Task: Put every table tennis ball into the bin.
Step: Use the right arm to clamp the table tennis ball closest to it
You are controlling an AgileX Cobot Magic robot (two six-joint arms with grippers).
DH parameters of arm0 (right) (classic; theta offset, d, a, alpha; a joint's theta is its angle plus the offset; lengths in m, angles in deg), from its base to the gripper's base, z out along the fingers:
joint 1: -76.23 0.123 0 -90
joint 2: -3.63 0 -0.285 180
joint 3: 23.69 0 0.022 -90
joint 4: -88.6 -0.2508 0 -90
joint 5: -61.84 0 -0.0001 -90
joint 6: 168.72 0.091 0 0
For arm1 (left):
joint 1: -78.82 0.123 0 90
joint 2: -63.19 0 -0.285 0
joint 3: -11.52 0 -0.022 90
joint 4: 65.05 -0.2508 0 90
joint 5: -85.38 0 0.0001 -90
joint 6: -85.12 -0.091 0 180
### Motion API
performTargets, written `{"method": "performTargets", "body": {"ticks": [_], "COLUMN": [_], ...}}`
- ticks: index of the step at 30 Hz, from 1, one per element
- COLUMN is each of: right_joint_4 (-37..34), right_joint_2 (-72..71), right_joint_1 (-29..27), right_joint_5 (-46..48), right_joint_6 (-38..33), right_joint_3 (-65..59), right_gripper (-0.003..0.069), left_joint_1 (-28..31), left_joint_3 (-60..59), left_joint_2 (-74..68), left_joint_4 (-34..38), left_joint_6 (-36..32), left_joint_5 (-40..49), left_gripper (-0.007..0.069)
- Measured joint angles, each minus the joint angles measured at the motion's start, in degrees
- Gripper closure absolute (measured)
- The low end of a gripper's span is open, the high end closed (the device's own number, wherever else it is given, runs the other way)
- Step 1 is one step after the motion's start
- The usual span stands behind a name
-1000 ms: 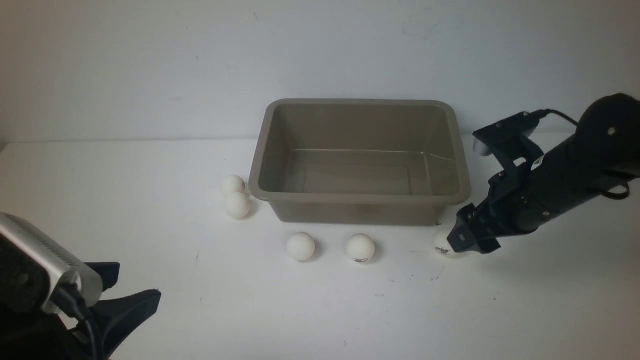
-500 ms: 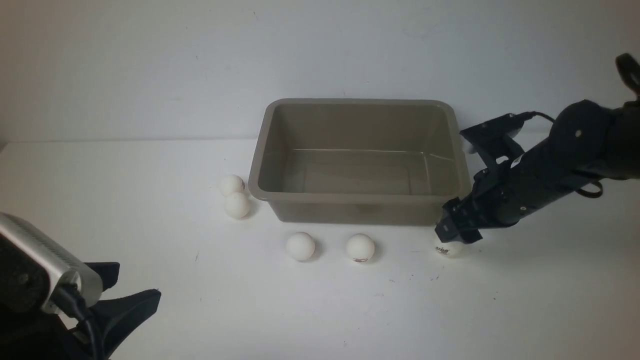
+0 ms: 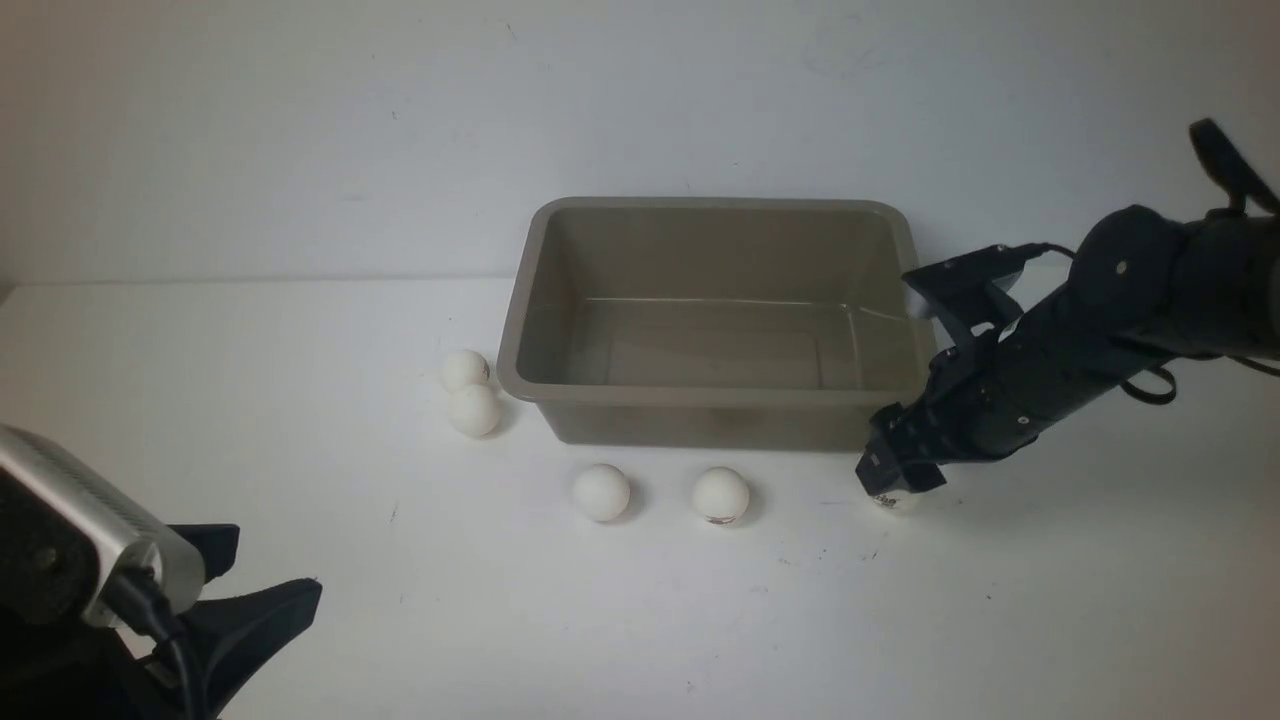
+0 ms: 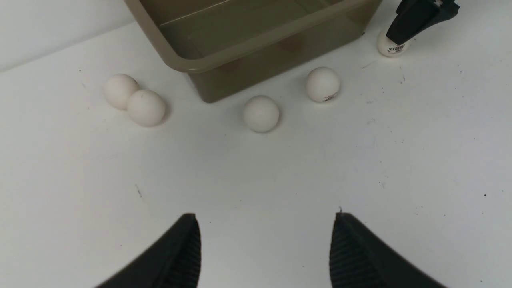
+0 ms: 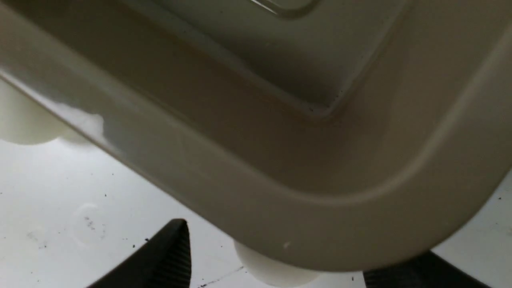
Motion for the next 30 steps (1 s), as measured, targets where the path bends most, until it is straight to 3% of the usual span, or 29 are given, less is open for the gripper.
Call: {"method": "performTargets", "body": {"ticks": [13, 22, 30], "right_joint_4": [-0.3, -1.2, -1.9], "right_joint_2": [0.0, 0.0, 0.0], "right_joint_1": [0.0, 0.0, 0.0], "right_joint_5": [-0.8, -2.7, -0.9], "right_joint_6": [0.0, 0.0, -1.1], "right_joint_3": [0.0, 0.0, 0.0], "right_gripper": [0.0145, 0.0202, 0.0206], "left_joint_1": [0.0, 0.0, 0.0], "left_joint_3": [0.0, 0.0, 0.0], "left_joint_2": [0.0, 0.0, 0.0], "left_joint_4": [0.0, 0.0, 0.0], "left_joint_6": [0.0, 0.0, 0.0], "left_joint_5": [0.0, 0.0, 0.0], "left_gripper": [0.023, 0.023, 0.023]}}
